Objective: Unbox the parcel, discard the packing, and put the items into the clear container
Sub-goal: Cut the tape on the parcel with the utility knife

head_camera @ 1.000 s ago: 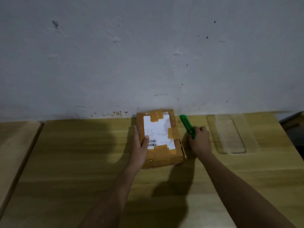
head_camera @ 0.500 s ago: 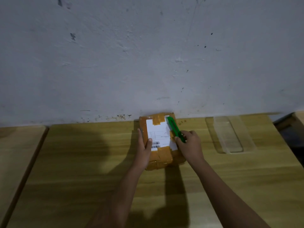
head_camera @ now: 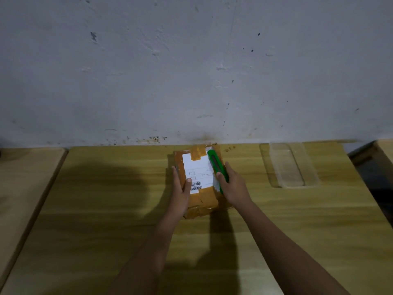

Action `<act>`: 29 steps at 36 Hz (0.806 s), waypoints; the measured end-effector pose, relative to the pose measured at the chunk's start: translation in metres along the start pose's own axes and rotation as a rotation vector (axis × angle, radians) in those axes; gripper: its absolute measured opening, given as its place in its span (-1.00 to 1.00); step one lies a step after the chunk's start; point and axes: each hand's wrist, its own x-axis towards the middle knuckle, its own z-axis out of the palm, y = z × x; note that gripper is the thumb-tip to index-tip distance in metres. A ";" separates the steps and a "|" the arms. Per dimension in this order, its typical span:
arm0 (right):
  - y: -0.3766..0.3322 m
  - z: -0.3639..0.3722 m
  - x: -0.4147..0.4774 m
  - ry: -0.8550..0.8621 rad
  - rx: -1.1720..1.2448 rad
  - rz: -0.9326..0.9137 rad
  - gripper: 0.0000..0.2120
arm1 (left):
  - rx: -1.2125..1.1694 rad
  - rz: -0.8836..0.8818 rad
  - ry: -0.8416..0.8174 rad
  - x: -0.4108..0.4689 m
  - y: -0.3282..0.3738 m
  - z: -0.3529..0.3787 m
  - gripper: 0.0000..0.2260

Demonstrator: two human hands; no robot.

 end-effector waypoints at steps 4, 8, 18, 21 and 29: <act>0.009 0.006 -0.022 0.049 0.038 0.018 -0.47 | 0.005 0.006 0.012 -0.017 -0.008 0.003 -0.41; 0.020 0.010 -0.046 0.097 0.059 0.019 -0.48 | -0.007 0.020 0.008 -0.037 -0.018 0.004 -0.41; 0.027 0.028 -0.102 0.159 0.073 0.032 -0.38 | 0.151 0.105 0.148 -0.075 -0.046 0.005 -0.40; 0.026 0.029 -0.105 0.144 0.055 0.030 -0.35 | 0.095 0.086 0.135 -0.086 -0.056 0.005 -0.36; 0.024 0.013 -0.091 0.200 -0.061 0.001 -0.74 | 0.275 0.129 -0.061 -0.067 -0.040 -0.027 -0.38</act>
